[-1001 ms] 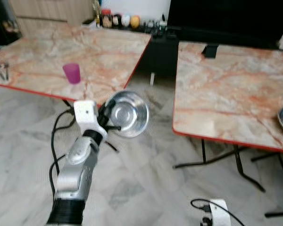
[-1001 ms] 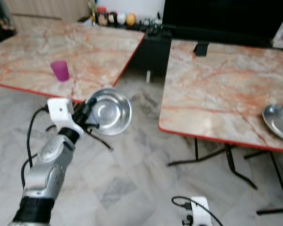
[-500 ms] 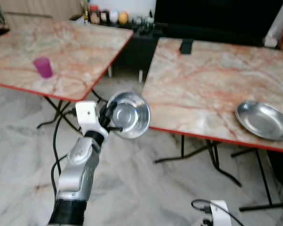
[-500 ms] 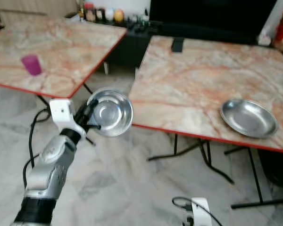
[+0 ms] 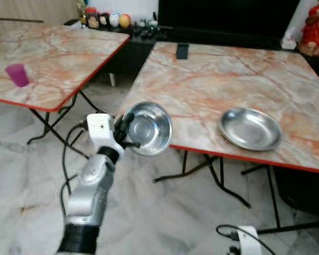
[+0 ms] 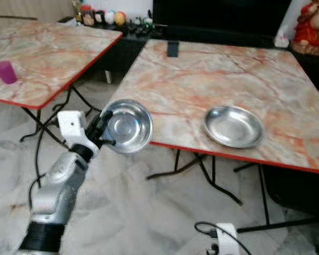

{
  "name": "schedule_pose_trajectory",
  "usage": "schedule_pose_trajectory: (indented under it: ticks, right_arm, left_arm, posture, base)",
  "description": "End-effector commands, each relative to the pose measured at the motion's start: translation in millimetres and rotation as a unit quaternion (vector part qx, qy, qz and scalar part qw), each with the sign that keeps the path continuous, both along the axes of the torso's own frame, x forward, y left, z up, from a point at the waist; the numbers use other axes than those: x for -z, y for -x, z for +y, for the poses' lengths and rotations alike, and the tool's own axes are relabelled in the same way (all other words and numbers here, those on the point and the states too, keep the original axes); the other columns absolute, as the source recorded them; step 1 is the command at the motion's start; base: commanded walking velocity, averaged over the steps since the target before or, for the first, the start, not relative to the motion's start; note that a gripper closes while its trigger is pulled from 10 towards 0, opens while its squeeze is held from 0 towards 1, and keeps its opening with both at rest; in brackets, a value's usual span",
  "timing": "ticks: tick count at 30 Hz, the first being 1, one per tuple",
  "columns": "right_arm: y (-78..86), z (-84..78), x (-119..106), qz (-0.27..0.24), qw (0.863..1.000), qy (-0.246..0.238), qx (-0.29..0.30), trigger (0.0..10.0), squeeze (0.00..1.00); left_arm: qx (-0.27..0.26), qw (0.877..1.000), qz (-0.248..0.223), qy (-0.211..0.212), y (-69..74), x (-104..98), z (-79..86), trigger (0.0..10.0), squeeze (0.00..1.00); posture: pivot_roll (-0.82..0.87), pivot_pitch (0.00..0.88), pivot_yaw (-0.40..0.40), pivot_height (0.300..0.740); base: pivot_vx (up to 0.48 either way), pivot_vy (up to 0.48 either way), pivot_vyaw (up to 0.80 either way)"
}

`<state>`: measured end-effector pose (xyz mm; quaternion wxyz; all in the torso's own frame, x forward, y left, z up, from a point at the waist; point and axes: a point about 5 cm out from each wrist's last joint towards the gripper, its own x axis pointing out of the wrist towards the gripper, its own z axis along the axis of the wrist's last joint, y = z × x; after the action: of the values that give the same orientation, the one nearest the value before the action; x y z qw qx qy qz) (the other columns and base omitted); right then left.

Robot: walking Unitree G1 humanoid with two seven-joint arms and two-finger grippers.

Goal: Setting the table

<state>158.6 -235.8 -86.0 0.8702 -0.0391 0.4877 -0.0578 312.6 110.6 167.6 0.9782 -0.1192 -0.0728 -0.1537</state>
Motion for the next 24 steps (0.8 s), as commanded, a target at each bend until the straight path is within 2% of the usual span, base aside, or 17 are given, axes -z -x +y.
schedule_pose_trajectory:
  ticks: [1, 4, 13, 18, 21, 22, 24]
  right_arm:
    - [-3.2, 5.4, 0, -0.007, 1.0, -0.008, 0.002, 10.0, 0.0]
    - [-3.3, 5.6, 0, -0.008, 1.0, -0.009, 0.003, 10.0, 0.0]
    - [-3.3, 5.5, 0, -0.008, 1.0, -0.006, 0.0, 10.0, 0.0]
    - [-3.7, 5.3, 0, -0.009, 1.0, -0.006, 0.001, 10.0, 0.0]
    - [-3.9, 5.1, -1, -0.01, 1.0, -0.006, 0.001, 10.0, 0.0]
    - [-4.1, 4.9, -1, -0.01, 1.0, -0.005, 0.001, 10.0, 0.0]
    - [-4.2, 4.4, -1, -0.01, 1.0, -0.004, 0.001, 10.0, 0.0]
  left_arm:
    - [-0.013, 1.0, -0.011, -0.008, -0.9, -5, 8.9, 10.0, 0.0]
    - [-0.012, 1.0, -0.011, -0.008, -1.1, -6, 9.1, 10.0, 0.0]
    - [-0.01, 1.0, -0.01, -0.012, -0.3, -5, 8.8, 10.0, 0.0]
    - [-0.016, 0.999, -0.004, -0.03, -1.5, -2, 12.4, 10.0, 0.0]
    - [-0.005, 0.997, -0.005, -0.081, -1.8, -1, 14.9, 10.0, 0.0]
    - [0.0, 0.994, -0.007, -0.112, -2.3, -1, 16.8, 10.0, 0.0]
    - [-0.002, 0.988, -0.014, -0.151, -5.3, -6, 26.4, 10.0, 0.0]
  posture:
    - [0.09, 0.0, -0.045, 0.74]
    - [0.08, 0.0, -0.044, 0.74]
    - [0.09, 0.0, -0.044, 0.74]
    - [0.09, 0.0, -0.045, 0.74]
    - [0.09, 0.0, -0.047, 0.74]
    - [0.09, 0.0, -0.048, 0.74]
    - [0.1, 0.0, -0.049, 0.74]
  base:
    - [0.0, -0.398, -0.57]
    - [0.0, -0.399, -0.64]
    - [0.0, -0.4, 0.0]
    - [0.0, 0.0, 0.0]
    - [0.0, 0.0, 0.0]
    - [0.0, 0.0, 0.0]
    - [0.0, 0.0, 0.0]
